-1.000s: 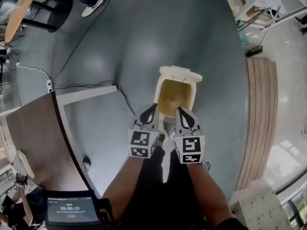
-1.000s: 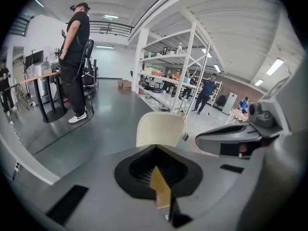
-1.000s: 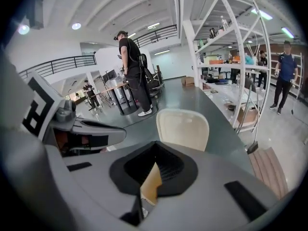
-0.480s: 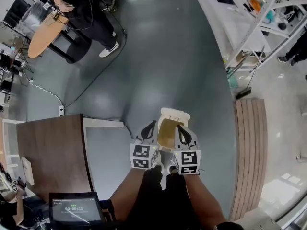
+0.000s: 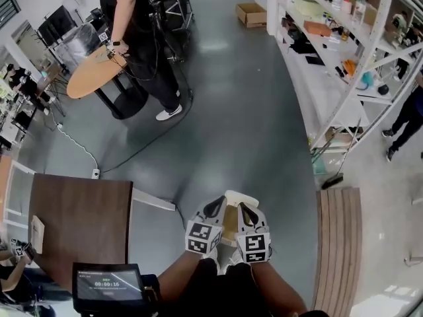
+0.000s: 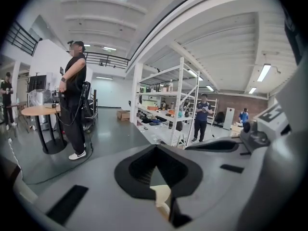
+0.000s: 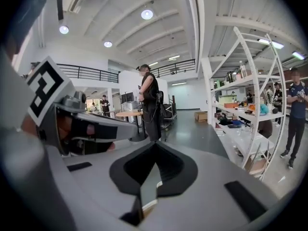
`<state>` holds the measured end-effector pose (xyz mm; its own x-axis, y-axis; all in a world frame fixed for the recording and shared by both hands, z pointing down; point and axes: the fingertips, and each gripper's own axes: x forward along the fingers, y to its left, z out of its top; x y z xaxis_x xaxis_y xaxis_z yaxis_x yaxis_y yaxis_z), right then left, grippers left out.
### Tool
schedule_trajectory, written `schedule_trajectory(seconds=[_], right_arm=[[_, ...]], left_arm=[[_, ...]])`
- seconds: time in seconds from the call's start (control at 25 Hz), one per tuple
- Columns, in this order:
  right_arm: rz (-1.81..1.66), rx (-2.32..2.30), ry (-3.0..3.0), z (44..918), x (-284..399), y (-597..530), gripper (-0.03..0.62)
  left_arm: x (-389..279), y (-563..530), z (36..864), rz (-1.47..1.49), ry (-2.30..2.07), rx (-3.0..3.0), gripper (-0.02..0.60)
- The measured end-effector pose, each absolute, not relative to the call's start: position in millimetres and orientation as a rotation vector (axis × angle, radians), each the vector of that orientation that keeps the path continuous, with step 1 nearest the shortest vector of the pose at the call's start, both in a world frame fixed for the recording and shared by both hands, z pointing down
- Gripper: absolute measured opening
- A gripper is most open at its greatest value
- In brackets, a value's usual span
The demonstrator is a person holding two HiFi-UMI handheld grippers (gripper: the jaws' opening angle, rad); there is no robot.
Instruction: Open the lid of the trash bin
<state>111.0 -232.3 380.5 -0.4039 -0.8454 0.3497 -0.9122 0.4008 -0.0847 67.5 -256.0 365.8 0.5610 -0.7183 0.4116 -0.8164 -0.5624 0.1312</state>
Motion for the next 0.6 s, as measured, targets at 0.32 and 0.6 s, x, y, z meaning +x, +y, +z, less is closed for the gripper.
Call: schedule_trajectory(seconds=[0.32,0.6], right_arm=[[0.421,1.487,-2.44,369.0,109.3,-235.1,-0.002],[0.37,1.556,-2.379,360.4,123.5,-232.5,-0.002]], left_arm=[[57.7,-237.1,358.2,0.491,-1.274,2.452,0.0],[34.5,-223.6,348.6,0.462,-1.289,2.455,0.0]])
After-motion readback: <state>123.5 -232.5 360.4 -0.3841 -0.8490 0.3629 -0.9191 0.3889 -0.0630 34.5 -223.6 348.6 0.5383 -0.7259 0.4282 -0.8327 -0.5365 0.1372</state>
